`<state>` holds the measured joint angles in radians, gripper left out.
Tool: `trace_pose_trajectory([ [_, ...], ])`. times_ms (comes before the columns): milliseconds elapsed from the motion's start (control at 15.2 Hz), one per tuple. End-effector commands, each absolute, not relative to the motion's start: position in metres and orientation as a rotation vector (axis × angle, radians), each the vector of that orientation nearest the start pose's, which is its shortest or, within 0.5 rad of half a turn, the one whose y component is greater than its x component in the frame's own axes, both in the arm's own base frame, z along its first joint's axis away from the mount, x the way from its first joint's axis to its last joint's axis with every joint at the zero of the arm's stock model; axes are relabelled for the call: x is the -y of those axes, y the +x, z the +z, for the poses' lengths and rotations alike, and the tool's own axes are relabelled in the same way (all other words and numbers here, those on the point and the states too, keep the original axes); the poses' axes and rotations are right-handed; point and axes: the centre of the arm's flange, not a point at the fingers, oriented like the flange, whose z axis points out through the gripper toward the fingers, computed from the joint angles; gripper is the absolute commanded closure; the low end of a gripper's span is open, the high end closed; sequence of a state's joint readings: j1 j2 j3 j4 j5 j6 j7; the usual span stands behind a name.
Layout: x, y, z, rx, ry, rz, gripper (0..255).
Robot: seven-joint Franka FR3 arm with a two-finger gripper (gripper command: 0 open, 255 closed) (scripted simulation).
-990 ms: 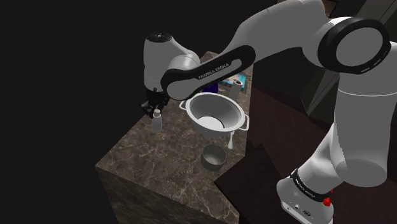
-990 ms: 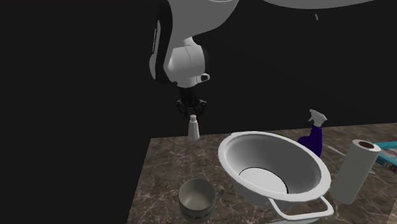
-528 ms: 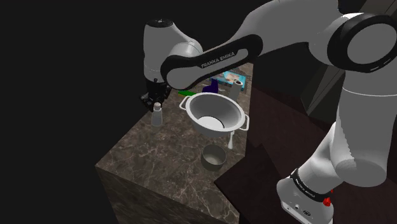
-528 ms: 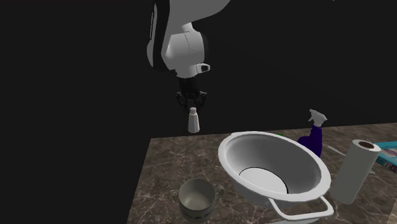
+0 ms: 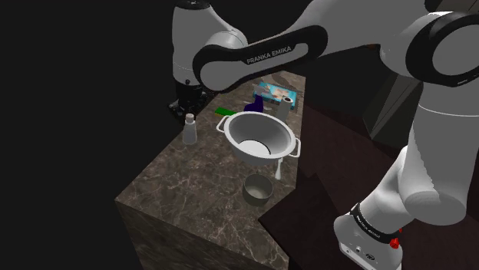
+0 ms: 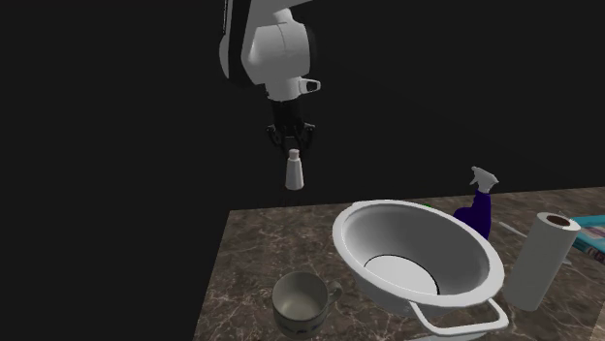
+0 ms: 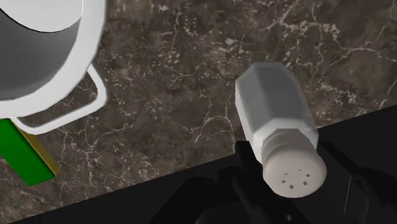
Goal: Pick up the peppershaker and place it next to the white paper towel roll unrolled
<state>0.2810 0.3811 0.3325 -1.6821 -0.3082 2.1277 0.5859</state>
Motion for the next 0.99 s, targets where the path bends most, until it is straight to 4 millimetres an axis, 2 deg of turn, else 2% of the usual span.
trace_pose_trajectory([
  [0,-0.353,0.566,0.410,0.243,-3.193,-0.253,255],
  [924,-0.353,0.566,0.484,0.243,-3.193,-0.253,255],
])
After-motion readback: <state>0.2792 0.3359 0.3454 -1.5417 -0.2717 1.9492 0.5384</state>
